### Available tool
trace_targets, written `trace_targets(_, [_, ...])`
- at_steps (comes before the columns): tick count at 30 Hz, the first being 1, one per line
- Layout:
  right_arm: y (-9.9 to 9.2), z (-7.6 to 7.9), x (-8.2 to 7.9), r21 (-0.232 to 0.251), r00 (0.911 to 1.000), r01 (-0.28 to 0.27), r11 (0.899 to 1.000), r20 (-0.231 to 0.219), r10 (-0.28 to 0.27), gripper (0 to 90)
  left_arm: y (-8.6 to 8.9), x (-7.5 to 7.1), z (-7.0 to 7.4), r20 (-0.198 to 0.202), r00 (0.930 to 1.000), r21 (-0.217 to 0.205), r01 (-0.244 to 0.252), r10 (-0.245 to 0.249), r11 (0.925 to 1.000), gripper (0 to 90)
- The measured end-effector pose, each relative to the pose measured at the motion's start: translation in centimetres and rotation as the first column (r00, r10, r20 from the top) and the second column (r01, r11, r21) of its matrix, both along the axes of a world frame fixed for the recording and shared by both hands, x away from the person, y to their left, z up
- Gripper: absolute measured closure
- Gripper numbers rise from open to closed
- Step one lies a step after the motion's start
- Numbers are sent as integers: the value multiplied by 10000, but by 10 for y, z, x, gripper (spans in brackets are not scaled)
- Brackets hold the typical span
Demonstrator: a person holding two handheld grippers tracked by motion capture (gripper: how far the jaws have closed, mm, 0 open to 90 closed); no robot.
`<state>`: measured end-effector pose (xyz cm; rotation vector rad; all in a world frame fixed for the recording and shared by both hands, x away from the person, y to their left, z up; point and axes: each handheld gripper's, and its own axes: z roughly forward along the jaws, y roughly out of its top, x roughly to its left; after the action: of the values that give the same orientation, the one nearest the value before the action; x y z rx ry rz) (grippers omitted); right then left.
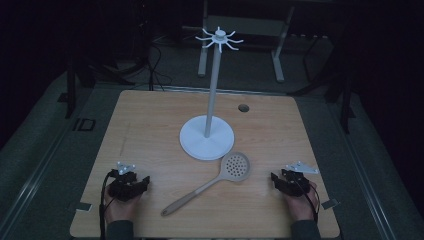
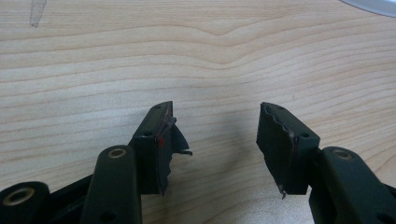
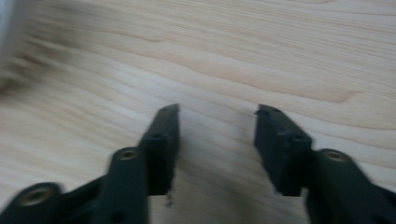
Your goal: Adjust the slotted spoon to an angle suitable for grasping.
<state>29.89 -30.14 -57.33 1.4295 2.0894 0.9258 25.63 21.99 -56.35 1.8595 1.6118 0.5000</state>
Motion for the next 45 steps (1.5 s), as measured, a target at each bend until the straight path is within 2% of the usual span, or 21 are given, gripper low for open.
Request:
trace_targets(4, [10,10,-3,146,9971,-673,9976,370,667,597,-1,-1,4,430,9991,9,57,-57,10000,479])
trace_targets(6, [13,13,-4,138,9952,-836,9964,522,828,614,-2,-2,4,472,9988,51,87,-90,9999,479])
trace_targets(7, [19,18,-4,153,9916,-1084,9940,727,1070,651,-2,-2,4,468,9989,67,101,-104,9999,479])
trace_targets(10, [28,27,-2,215,9850,-1448,9892,981,1421,712,-3,-1,4,450,9989,24,124,-125,9999,479])
trace_targets(15, [48,38,2,415,9732,-1995,9790,1249,1931,864,-5,0,4,422,9989,-30,206,-204,9998,479])
trace_targets(20, [66,44,4,340,9605,-2488,9680,1375,2421,891,-5,-1,5,487,9984,-54,283,-280,9996,487])
trace_targets(28, [91,49,10,32,9420,-3118,9501,1317,3087,890,-6,-1,5,452,9984,-102,334,-329,9994,490])
trace_targets(30, [94,50,11,36,9404,-3173,9483,1299,3142,891,-6,-1,5,451,9984,-101,344,-339,9994,490])
trace_targets(32, [103,50,13,-189,9328,-3374,9412,1280,3369,890,-6,-1,5,453,9983,-102,362,-357,9993,490])
trace_targets(34, [110,48,16,-287,9298,-3465,9376,1216,3473,890,-6,-1,5,462,9983,-107,358,-353,9993,490])
trace_targets(41, [127,38,27,-627,9281,-3610,9304,728,3651,889,-5,-1,5,454,9983,-93,368,-364,9993,490])
trace_targets(45, [137,30,34,-1078,9286,-3623,9258,437,3685,888,-5,-1,5,457,9983,-122,357,-351,9993,490])
